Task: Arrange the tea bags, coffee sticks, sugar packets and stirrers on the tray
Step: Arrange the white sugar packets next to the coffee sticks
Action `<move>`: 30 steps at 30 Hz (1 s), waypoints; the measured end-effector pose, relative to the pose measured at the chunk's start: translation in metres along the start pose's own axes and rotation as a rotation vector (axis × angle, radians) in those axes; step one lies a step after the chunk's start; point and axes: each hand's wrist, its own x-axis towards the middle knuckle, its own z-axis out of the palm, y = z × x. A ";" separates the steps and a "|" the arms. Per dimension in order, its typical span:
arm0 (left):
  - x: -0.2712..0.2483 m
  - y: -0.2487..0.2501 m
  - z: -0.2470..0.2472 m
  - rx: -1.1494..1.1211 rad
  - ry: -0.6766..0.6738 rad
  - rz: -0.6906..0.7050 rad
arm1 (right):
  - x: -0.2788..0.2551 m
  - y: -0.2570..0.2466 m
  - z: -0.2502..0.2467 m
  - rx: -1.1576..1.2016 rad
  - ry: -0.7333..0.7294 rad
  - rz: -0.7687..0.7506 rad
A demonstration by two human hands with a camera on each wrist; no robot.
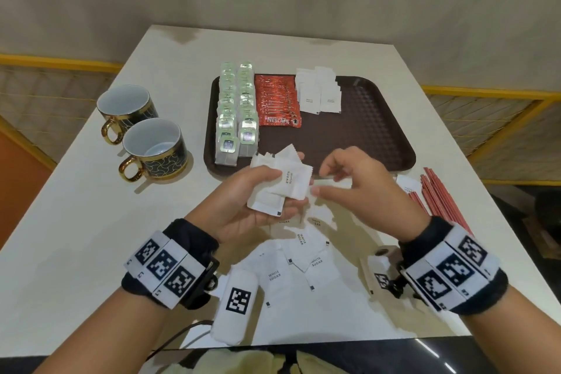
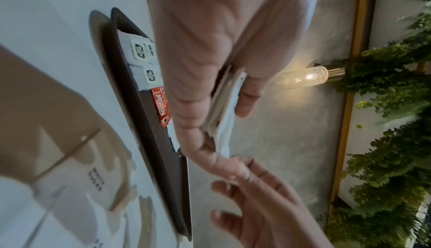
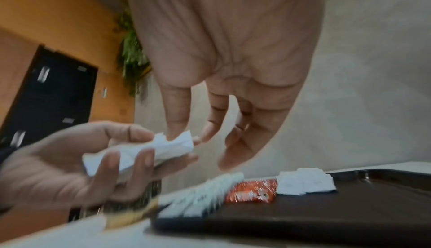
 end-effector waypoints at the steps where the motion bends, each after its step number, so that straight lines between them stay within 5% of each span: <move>1: 0.000 0.000 -0.002 -0.047 0.002 -0.009 | -0.003 0.002 0.003 -0.083 -0.106 0.067; 5: 0.004 0.002 0.001 -0.191 0.010 -0.011 | -0.008 0.008 0.040 -0.366 -0.427 0.185; 19: -0.003 0.012 -0.012 -0.315 0.035 0.064 | 0.001 0.011 0.054 -0.373 -0.420 0.301; 23: -0.003 0.014 -0.014 -0.343 0.050 0.067 | 0.001 0.013 0.054 -0.351 -0.427 0.231; 30: 0.000 0.010 -0.030 -0.274 0.096 0.126 | 0.003 0.012 0.006 0.095 -0.287 0.183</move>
